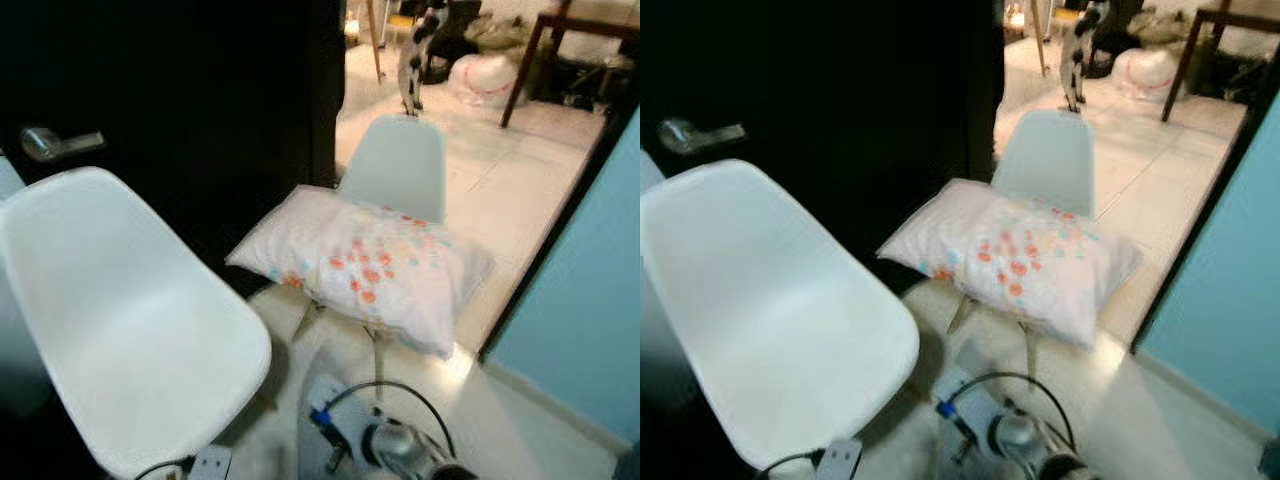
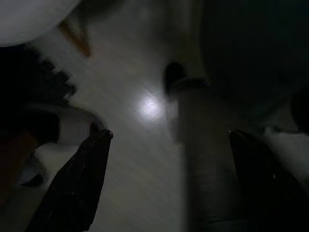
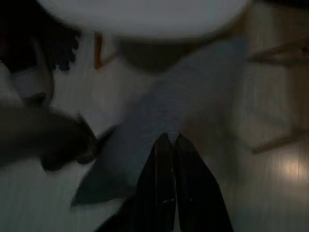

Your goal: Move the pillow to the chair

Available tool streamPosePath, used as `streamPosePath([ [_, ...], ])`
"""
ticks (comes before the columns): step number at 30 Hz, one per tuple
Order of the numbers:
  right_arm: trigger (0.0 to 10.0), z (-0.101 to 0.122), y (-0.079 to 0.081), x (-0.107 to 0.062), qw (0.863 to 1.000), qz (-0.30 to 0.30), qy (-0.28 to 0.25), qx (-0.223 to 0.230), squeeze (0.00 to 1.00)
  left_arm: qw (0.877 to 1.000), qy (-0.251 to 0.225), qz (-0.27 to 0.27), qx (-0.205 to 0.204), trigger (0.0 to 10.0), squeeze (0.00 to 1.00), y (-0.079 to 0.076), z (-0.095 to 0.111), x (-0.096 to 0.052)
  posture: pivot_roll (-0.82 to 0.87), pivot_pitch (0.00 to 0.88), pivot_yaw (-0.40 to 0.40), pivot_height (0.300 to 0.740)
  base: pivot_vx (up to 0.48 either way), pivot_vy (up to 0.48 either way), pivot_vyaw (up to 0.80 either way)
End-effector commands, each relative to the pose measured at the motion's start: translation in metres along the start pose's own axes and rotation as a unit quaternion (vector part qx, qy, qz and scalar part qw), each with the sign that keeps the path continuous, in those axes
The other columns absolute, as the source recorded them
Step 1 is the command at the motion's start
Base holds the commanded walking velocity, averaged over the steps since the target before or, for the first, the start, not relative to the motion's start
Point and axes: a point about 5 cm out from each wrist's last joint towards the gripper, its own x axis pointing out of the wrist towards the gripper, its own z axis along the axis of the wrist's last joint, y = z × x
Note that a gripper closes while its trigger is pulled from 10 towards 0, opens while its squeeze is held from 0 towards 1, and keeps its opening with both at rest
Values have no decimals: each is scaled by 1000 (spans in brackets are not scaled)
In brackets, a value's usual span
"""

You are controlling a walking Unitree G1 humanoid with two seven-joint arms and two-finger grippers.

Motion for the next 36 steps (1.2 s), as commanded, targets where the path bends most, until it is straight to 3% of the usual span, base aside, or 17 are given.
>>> streamPosePath([
  [1, 10000, 17, -4, 1, 999, -9, -46, 3, 0, 1000, 7, -3, 3, 10000, 0, -2, -3, 0, -146, 51, -2, 740, 0, 0, 769],
  [3, 10000, 26, -8, 1, 998, -17, -64, 3, 0, 1000, 7, -3, 2, 10000, 0, -2, -3, 0, -150, 52, 2, 740, 0, 0, 769],
  [5, 10000, 56, -22, 0, 991, -43, -124, 1, 0, 1000, 9, -4, 2, 10000, 0, -3, -4, 0, -151, 58, 5, 740, 0, 0, 769],
  [6, 10000, 85, -33, -4, 981, -66, -181, -4, 0, 1000, 9, -5, 1, 10000, 0, -4, -5, 0, -151, 59, 4, 740, 0, 0, 769],
  [7, 10000, 85, -33, -4, 981, -66, -181, -4, 0, 1000, 9, -5, 1, 10000, 0, -4, -5, 0, -151, 59, 4, 740, 0, 0, 769],
  [8, 10000, 108, -40, -7, 972, -83, -220, -12, 0, 1000, 9, -5, 1, 10000, 0, -4, -5, 0, -151, 59, 5, 740, 0, 0, 769],
  [9, 10000, 108, -40, -7, 972, -83, -220, -12, 0, 1000, 9, -5, 1, 10000, 0, -4, -5, 0, -151, 59, 5, 740, 0, 0, 769],
  [10, 10000, 134, -48, -14, 958, -106, -266, -24, 0, 1000, 9, -6, 0, 10000, 0, -4, -4, 0, -147, 61, 5, 740, 0, 0, 769],
  [15, 10000, 183, -67, -34, 924, -153, -351, -28, 0, 1000, 5, -6, -7, 10000, 0, -4, -3, 0, -138, 61, 2, 740, 0, 0, 764],
  [16, 10000, 183, -67, -34, 924, -153, -351, -28, 0, 1000, 5, -6, -7, 10000, 0, -4, -3, 0, -138, 61, 2, 740, 0, 0, 763],
  [20, 10000, 223, -75, -54, 894, -157, -418, -41, 0, 1000, 1, -6, -13, 10000, 0, -4, -2, 0, -135, 61, 0, 740, 0, 0, 763],
  [25, 10000, 230, -74, -56, 891, -156, -423, -51, 0, 1000, -1, -7, -17, 10000, 0, -5, -2, 0, -136, 61, 0, 740, 0, 0, 763],
  [30, 10000, 229, -69, -46, 905, -169, -382, -73, 0, 1000, -2, -8, -17, 10000, 0, -6, -2, 0, -136, 65, -1, 740, 0, 0, 621],
  [32, 10000, 223, -67, -39, 916, -173, -359, -45, 0, 1000, -5, -9, -17, 10000, 0, -6, -1, 0, -134, 69, 1, 740, 0, 0, 0],
  [36, 10000, 217, -66, -36, 919, -167, -356, -23, 0, 1000, -8, -12, -10, 10000, 0, -7, 0, 0, -138, 71, 5, 740, 0, 0, 0],
])
